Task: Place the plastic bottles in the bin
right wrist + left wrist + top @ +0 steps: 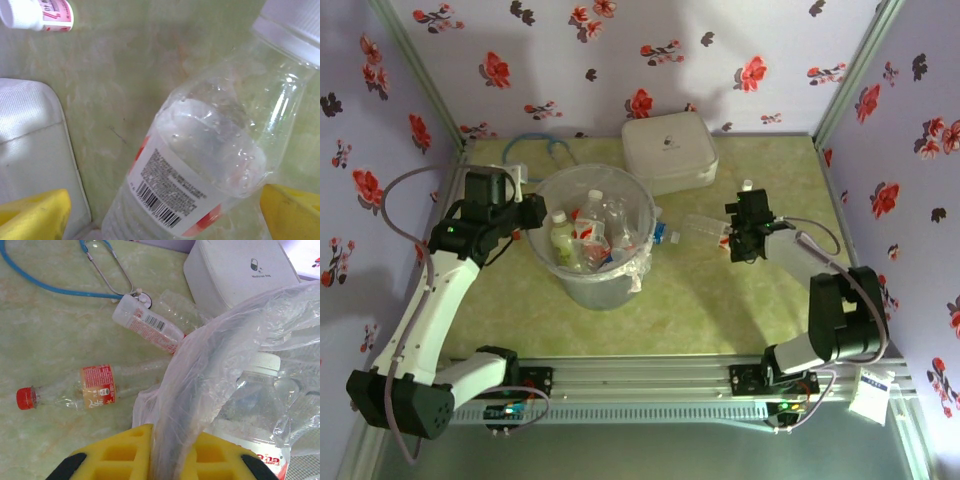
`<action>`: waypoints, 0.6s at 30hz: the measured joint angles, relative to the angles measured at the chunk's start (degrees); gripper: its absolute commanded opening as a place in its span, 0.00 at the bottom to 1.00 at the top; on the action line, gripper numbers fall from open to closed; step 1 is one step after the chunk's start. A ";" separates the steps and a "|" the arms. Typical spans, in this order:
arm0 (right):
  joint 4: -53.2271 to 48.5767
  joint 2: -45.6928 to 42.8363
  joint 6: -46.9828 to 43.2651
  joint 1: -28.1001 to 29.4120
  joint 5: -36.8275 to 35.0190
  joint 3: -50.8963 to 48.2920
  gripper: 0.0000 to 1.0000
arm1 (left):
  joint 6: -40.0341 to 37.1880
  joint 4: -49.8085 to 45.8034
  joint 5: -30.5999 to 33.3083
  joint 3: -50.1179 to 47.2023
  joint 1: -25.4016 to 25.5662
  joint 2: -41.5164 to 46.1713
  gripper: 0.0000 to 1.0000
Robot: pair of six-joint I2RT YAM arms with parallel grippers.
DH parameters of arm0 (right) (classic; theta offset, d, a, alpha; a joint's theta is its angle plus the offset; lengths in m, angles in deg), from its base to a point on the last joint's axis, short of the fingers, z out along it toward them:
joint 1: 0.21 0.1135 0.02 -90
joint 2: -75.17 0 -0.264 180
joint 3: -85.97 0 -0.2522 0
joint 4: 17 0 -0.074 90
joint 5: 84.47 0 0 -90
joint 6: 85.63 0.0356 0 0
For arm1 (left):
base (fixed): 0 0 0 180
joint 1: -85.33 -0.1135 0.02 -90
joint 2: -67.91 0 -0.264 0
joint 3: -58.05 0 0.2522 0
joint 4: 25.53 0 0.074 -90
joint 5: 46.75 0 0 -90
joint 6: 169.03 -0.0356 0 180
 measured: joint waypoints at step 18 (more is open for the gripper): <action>5.75 7.74 4.83 0.00 0.55 -1.07 0.93 | -0.11 -0.42 -0.04 0.90 0.00 -1.05 0.00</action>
